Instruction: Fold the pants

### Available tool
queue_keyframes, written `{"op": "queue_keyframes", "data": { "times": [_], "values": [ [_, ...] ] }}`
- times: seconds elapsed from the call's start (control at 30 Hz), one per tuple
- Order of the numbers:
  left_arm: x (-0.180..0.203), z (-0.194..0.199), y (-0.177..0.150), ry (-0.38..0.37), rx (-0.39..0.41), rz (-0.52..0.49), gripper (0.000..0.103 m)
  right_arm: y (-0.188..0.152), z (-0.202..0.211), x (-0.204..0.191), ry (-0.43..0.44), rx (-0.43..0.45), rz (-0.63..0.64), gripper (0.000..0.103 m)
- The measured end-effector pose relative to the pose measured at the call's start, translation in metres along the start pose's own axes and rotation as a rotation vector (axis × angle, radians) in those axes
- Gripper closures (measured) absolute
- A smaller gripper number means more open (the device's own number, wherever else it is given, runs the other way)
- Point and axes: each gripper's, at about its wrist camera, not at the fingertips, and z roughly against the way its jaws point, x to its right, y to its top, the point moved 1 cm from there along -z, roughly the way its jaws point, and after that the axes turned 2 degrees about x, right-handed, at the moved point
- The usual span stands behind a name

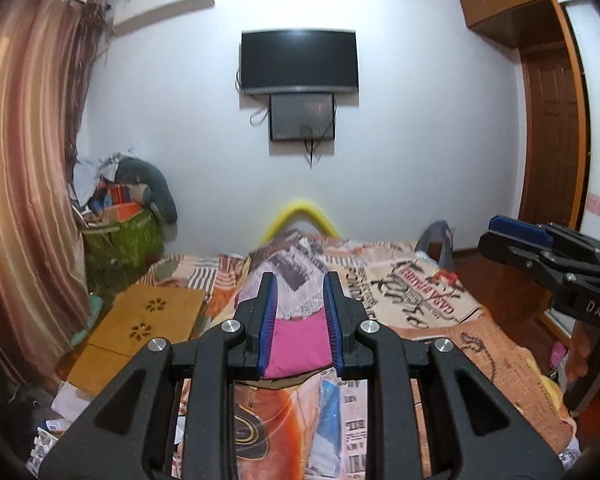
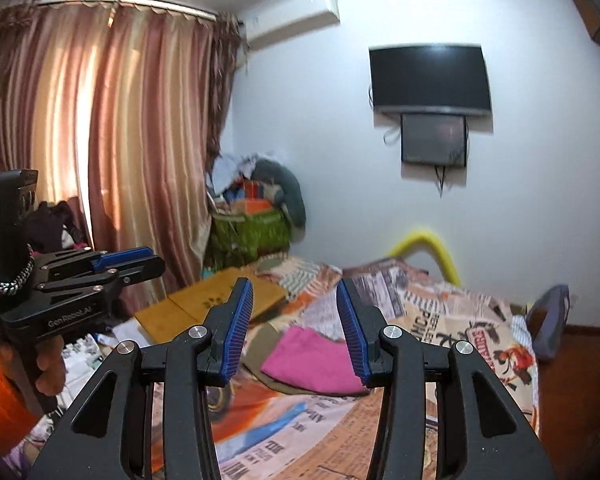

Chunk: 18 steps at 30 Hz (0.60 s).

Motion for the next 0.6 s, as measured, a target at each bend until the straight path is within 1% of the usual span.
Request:
{"op": "queue_keyframes", "data": {
  "times": [0.03, 0.07, 0.1, 0.13, 0.17, 0.2, 0.27, 0.33, 0.37, 0.4, 0.43, 0.5, 0.6],
  "values": [
    [0.003, 0.009, -0.001, 0.002, 0.014, 0.003, 0.079, 0.0, 0.005, -0.004, -0.003, 0.016, 0.001, 0.063],
    [0.005, 0.018, -0.002, 0.005, 0.027, 0.002, 0.074, -0.001, 0.011, -0.009, -0.012, 0.034, 0.003, 0.063],
    [0.006, 0.023, -0.003, 0.002, 0.037, 0.006, 0.067, -0.001, 0.015, -0.011, -0.018, 0.046, 0.005, 0.062],
    [0.006, 0.029, -0.004, -0.005, 0.049, 0.02, 0.062, -0.002, 0.019, -0.015, -0.021, 0.059, 0.006, 0.06],
    [0.005, 0.035, -0.006, -0.013, 0.059, 0.036, 0.057, -0.004, 0.023, -0.018, -0.026, 0.074, -0.001, 0.053],
    [0.005, 0.04, -0.007, -0.014, 0.068, 0.048, 0.057, -0.005, 0.027, -0.02, -0.03, 0.089, -0.01, 0.047],
    [0.005, 0.05, -0.01, -0.007, 0.078, 0.056, 0.055, -0.007, 0.028, -0.023, -0.033, 0.094, -0.014, 0.044],
    [0.005, 0.058, -0.012, -0.001, 0.089, 0.064, 0.049, -0.009, 0.031, -0.026, -0.043, 0.095, -0.015, 0.034],
    [0.005, 0.062, -0.013, -0.003, 0.095, 0.068, 0.042, -0.009, 0.031, -0.028, -0.05, 0.098, -0.015, 0.024],
    [0.005, 0.065, -0.014, 0.0, 0.1, 0.071, 0.034, -0.01, 0.033, -0.03, -0.057, 0.102, -0.017, 0.019],
    [0.005, 0.066, -0.015, 0.003, 0.103, 0.074, 0.031, -0.01, 0.034, -0.031, -0.063, 0.105, -0.018, 0.019],
    [0.004, 0.07, -0.015, 0.005, 0.108, 0.076, 0.018, -0.011, 0.037, -0.032, -0.069, 0.103, -0.025, 0.013],
    [0.008, 0.077, -0.017, 0.019, 0.12, 0.061, 0.013, -0.011, 0.037, -0.032, -0.081, 0.111, -0.042, 0.004]
  ]
}}
